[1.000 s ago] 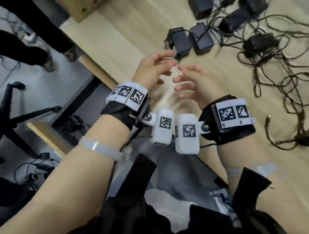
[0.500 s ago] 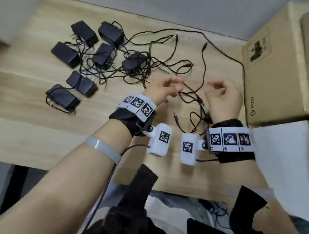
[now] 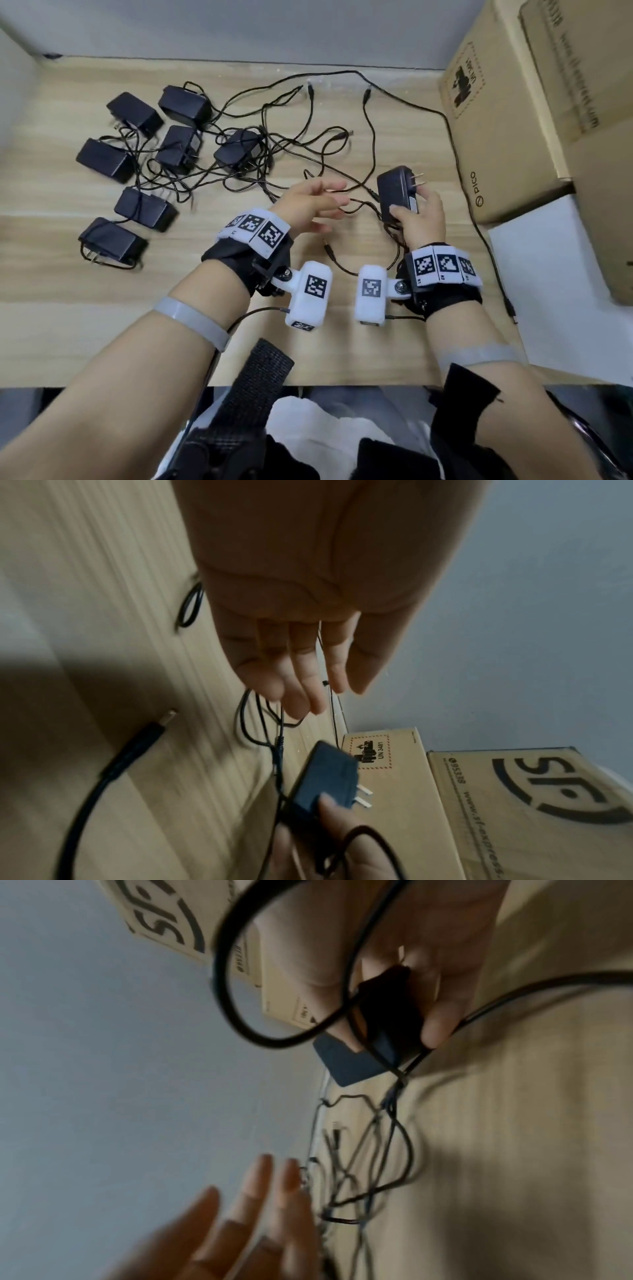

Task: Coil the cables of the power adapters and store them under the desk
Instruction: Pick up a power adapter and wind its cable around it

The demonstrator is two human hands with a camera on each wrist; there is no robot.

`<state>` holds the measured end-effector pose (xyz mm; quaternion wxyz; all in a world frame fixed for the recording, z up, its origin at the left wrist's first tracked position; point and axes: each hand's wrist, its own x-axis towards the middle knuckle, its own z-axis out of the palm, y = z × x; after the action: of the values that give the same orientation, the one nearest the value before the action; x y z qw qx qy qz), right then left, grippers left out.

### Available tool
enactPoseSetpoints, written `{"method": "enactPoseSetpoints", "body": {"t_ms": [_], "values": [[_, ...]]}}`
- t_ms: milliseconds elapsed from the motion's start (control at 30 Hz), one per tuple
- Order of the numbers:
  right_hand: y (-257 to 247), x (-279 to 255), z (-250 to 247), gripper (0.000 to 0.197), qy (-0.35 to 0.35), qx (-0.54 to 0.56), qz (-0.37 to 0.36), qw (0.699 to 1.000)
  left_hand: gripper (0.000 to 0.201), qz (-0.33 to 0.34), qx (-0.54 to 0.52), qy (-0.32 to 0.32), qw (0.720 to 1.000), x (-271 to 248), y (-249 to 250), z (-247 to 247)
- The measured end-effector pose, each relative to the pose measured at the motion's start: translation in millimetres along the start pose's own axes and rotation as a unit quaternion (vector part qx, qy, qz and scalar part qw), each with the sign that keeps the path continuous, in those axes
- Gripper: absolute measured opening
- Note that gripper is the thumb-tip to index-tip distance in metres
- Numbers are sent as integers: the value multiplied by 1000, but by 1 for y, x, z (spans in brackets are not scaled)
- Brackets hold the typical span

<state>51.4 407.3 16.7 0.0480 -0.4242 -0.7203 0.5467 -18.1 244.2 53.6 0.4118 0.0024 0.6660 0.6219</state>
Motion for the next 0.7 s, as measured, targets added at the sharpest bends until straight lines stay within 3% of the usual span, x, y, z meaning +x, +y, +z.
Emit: {"method": "enactPoseSetpoints", "body": {"t_ms": [67, 167, 267, 367, 467, 567, 633, 700], "values": [[-19, -8, 4, 55, -26, 35, -83, 996, 15, -3, -49, 6, 999, -7, 4, -7], [-49, -27, 10, 53, -76, 48, -236, 968, 42, -28, -94, -8, 995, -18, 16, -20], [-64, -44, 20, 52, -98, -54, -403, 908, 64, -35, -114, -40, 992, -29, 30, -35], [-70, -50, 31, 55, -89, -125, -494, 855, 56, -41, -134, -44, 989, -41, 40, -45], [-76, -58, 40, 58, -101, -125, -502, 850, 31, -41, -142, -33, 988, -49, 44, -52], [-83, -62, 42, 60, -109, -94, -433, 890, 21, -24, -195, -16, 980, -53, 46, -62], [-85, -59, 42, 47, -90, -63, -361, 926, 22, -5, -242, -1, 970, -53, 47, -73], [-86, -55, 42, 26, -104, -49, -318, 941, 26, 8, -285, -6, 959, -54, 50, -83]]}}
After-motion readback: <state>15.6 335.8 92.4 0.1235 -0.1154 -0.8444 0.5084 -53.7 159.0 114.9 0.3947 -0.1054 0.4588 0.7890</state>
